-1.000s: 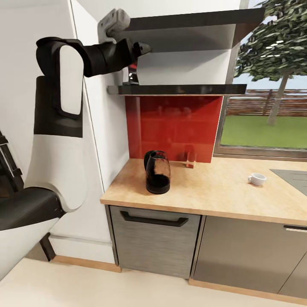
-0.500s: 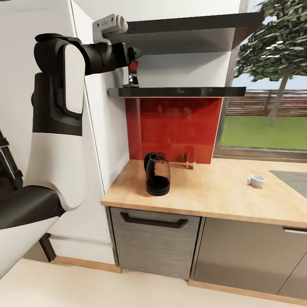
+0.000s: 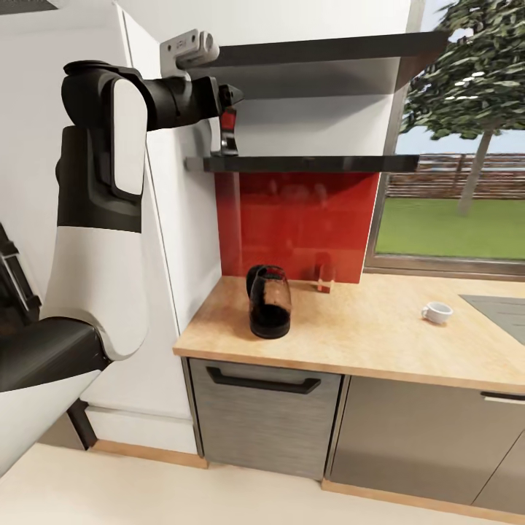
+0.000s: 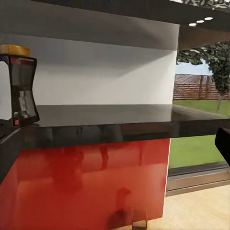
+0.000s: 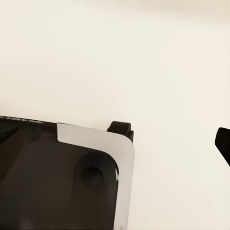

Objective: Set up a coffee station on the kitchen countertop: keep the coffee maker on the countertop, move the bottle of coffee from the kitchen shelf to the counter next to the coffee maker, place a paper coffee filter on top of the coffee maker, put the saucer next to the coffee maker with the coffee cup on the saucer, and place the electric kettle next to the coffee maker.

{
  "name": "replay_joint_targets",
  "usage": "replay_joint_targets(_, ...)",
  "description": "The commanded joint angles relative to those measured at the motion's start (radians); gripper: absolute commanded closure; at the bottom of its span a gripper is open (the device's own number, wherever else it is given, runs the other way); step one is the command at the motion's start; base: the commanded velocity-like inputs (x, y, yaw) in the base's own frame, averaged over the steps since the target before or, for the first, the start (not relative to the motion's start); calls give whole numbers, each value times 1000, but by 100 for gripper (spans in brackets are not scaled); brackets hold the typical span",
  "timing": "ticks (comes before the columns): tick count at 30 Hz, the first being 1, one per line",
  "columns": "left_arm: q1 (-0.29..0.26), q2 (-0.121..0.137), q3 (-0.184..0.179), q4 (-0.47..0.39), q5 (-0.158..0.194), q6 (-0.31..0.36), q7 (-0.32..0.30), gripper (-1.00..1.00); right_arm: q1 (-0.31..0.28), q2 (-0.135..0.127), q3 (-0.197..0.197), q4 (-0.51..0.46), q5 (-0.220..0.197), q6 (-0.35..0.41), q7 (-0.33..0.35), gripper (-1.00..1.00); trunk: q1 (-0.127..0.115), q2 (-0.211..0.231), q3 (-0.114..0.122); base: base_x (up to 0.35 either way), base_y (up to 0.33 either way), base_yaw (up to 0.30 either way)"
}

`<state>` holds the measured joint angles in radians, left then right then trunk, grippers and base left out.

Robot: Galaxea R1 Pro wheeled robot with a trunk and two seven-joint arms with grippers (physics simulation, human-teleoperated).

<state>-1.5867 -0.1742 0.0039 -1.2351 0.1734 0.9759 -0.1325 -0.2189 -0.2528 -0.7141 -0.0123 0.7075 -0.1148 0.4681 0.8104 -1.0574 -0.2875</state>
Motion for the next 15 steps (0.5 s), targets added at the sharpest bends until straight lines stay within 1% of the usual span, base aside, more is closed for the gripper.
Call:
replay_joint_targets(1,-1,0,1,0,1,4,-1,-100,0,0,-8,0,10,-3,3,-100,-4,6,2,0,0,0)
replay_joint_targets(2,-1,0,1,0,1,4,-1,-100,0,0,-8,0,10,-3,3,-100,-8,13,5,0,0,0)
replay_joint_targets(10,-1,0,2,0,1,4,-1,-100,0,0,-8,0,10,-3,3,-100,-8,13,5,0,0,0)
replay_joint_targets(13,-1,0,2,2,1,4,-1,-100,0,0,-8,0,10,-3,3,-100,-19,34,14,0,0,0)
replay_joint_targets(15,-1,0,2,2,1,4,-1,-100,0,0,-8,0,10,-3,3,-100,-19,34,14,0,0,0)
